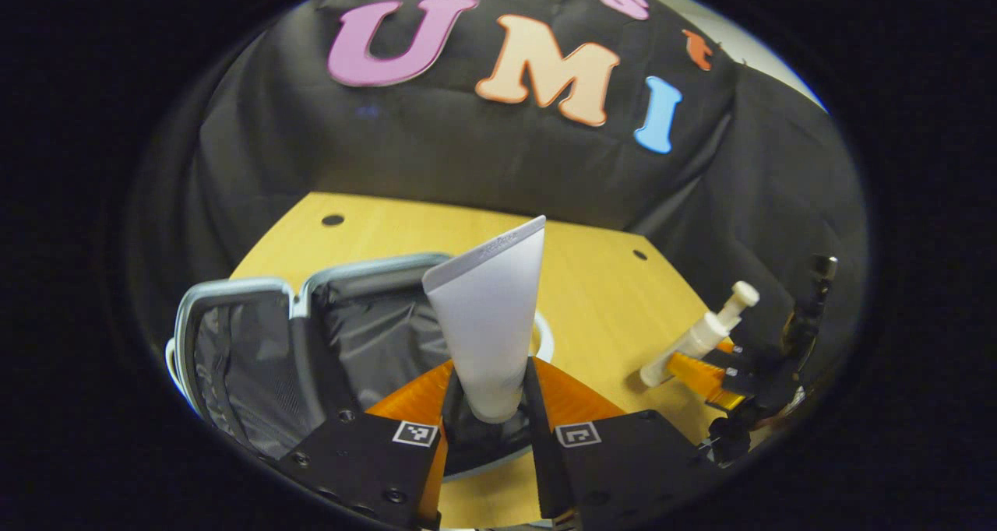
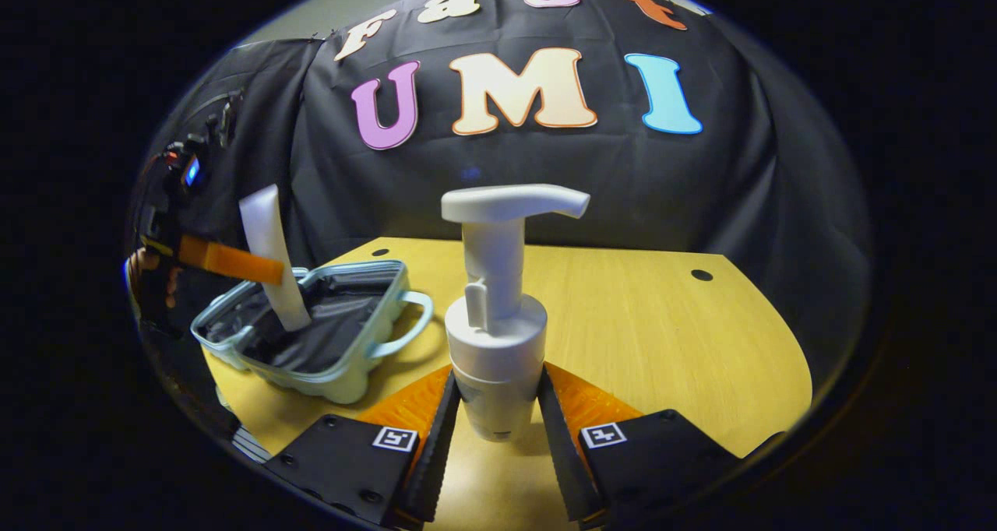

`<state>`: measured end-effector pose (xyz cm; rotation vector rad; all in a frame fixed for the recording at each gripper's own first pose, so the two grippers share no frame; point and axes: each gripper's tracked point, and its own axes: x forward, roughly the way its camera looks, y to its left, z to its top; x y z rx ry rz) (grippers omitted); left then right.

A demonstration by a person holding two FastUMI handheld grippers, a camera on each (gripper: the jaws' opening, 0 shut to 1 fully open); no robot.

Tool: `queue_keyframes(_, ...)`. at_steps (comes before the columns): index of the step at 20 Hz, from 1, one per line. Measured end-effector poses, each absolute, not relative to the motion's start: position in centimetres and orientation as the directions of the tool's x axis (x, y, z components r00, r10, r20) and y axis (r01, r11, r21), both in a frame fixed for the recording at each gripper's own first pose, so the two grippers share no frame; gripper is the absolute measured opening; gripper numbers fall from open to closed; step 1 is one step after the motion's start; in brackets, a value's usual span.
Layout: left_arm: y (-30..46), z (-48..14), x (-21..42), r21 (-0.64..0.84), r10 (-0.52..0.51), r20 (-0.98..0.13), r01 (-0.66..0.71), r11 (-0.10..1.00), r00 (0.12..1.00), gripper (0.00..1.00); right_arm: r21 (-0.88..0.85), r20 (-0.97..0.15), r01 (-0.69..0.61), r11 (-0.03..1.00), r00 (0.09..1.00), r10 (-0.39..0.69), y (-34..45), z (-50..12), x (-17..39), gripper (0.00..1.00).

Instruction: First open the suitcase, pack the skin care products into it, and then close the suitcase.

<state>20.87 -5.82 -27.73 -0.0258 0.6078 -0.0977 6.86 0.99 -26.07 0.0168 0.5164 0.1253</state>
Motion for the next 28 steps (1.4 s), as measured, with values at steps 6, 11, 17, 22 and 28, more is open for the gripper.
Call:
queue_keyframes(6,-2.0,-33.5,19.6,-0.105,-0.089,-0.789,0.009,0.994,0.608,0.41,0.131,-0.536,-0.196,0.972,0.811,0.236,9.3,-23.6,6.8,0.61)
queue_keyframes(11,-0.1,-35.7,20.5,-0.162,-0.103,-0.842,-0.065,0.985,0.530,0.41,0.176,-0.566,-0.272,0.946,0.758,0.323,16.1,-23.6,8.2,0.61)
queue_keyframes(17,1.9,-31.5,21.3,-0.192,-0.087,-0.781,-0.105,0.976,0.619,0.70,0.221,-0.638,-0.276,0.935,0.684,0.353,20.5,-27.1,9.4,0.61)
queue_keyframes(22,5.6,-23.3,19.8,-0.244,-0.037,-0.603,-0.139,0.960,0.797,0.96,0.202,-0.709,-0.276,0.940,0.620,0.335,22.1,-30.3,10.9,0.62)
queue_keyframes(28,13.2,-18.1,14.6,-0.259,0.128,-0.475,-0.278,0.925,0.871,0.96,0.171,-0.756,-0.264,0.949,0.582,0.298,23.1,-32.6,10.9,0.62)
